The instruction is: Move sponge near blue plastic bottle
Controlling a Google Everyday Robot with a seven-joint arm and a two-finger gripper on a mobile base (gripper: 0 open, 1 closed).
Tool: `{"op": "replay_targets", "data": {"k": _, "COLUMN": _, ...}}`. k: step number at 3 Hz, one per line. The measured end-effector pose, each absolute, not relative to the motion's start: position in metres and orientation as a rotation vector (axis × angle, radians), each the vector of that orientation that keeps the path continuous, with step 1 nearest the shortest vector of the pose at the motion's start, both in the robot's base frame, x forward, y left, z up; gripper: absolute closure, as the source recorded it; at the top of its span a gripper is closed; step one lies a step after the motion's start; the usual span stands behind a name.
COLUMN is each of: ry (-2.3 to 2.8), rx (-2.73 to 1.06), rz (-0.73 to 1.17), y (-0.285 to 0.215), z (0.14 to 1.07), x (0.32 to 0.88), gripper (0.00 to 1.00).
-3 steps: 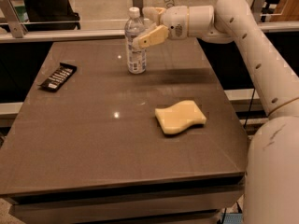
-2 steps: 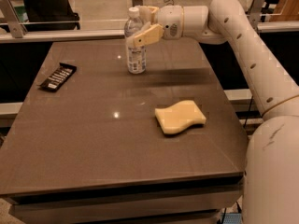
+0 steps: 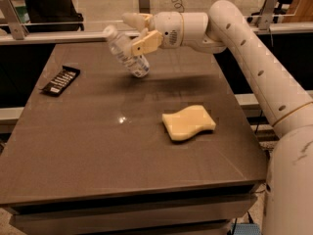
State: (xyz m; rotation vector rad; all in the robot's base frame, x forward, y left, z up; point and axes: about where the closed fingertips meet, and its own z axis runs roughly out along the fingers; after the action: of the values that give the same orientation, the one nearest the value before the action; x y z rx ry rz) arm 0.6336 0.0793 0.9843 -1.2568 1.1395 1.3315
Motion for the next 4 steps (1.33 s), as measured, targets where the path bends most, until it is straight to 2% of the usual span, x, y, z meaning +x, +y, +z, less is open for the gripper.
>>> {"op": "replay_targets", "data": {"k": 2, "ry": 1.166, "rx": -1.267, "rz": 1.402, "y": 0.077, "z": 0.984, "x": 0.599, "gripper": 0.00}}
{"op": "replay_targets", "data": {"k": 3, "ry": 1.215, "rx": -1.260, "rz": 1.337, "y": 0.065, "z": 0.973, "x": 0.604, "gripper": 0.00}}
{"op": "replay_targets", "data": {"k": 4, "ry": 1.301, "rx": -1.228, "rz": 1.197, "y": 0.030, "z": 0.950, "x": 0.630, "gripper": 0.00}}
